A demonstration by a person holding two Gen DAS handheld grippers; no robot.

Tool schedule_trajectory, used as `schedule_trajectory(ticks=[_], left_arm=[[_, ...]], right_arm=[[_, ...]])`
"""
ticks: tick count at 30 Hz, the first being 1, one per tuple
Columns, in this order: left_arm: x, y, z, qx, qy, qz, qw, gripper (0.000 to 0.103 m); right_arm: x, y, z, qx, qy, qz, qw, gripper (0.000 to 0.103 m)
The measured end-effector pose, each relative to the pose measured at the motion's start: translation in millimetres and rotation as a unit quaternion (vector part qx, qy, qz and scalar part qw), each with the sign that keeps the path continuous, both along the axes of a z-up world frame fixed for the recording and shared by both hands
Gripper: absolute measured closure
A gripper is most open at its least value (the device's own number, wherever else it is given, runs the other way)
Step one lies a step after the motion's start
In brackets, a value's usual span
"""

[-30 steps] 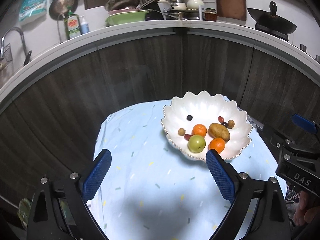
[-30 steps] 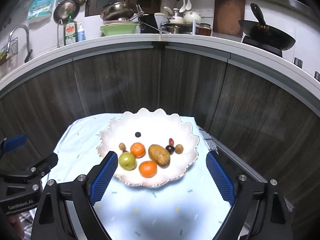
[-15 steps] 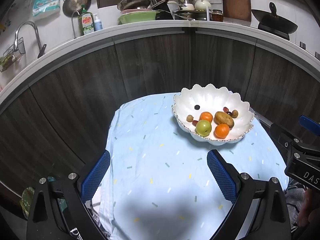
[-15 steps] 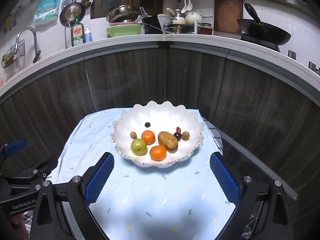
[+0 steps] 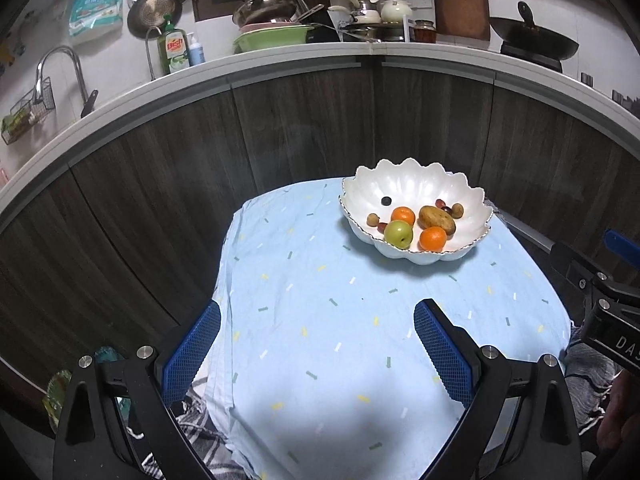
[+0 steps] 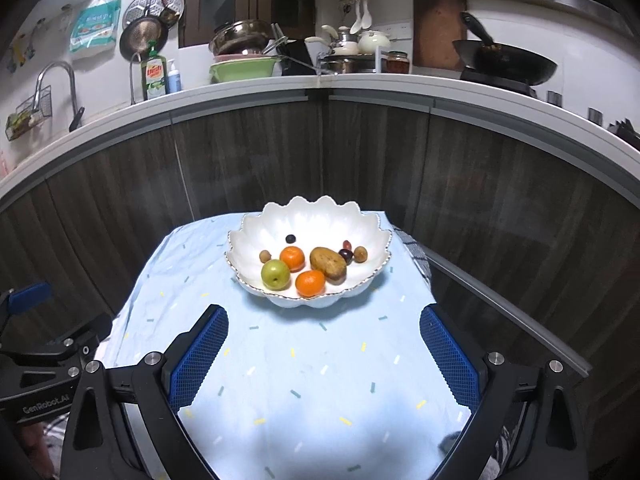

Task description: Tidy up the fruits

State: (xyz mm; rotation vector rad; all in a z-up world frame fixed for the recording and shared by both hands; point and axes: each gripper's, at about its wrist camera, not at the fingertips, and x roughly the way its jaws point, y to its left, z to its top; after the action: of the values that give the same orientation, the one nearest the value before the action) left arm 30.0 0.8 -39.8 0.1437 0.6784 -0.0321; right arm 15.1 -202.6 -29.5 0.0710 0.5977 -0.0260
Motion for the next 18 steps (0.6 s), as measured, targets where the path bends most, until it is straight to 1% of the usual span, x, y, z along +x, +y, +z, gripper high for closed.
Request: schedule_trajectory(ticks=[4, 11, 18], left_arm=[[-9, -2, 2, -0.002, -0.006, -0.002, 1.0, 0.004], [-14, -1, -4, -0.007, 0.007, -0.004, 0.9999, 0.004], [-13, 2, -4, -0.007, 0.006, -0.001, 1.0, 0.004]], right_arm=[[-9, -2, 0, 0.017, 0.002, -0.002, 1.0, 0.005], [-18, 3, 1, 0.009, -0.003, 0.004, 1.0, 0.005], [-17, 3, 0, 0.01, 0.002, 0.002, 1.0, 0.005]])
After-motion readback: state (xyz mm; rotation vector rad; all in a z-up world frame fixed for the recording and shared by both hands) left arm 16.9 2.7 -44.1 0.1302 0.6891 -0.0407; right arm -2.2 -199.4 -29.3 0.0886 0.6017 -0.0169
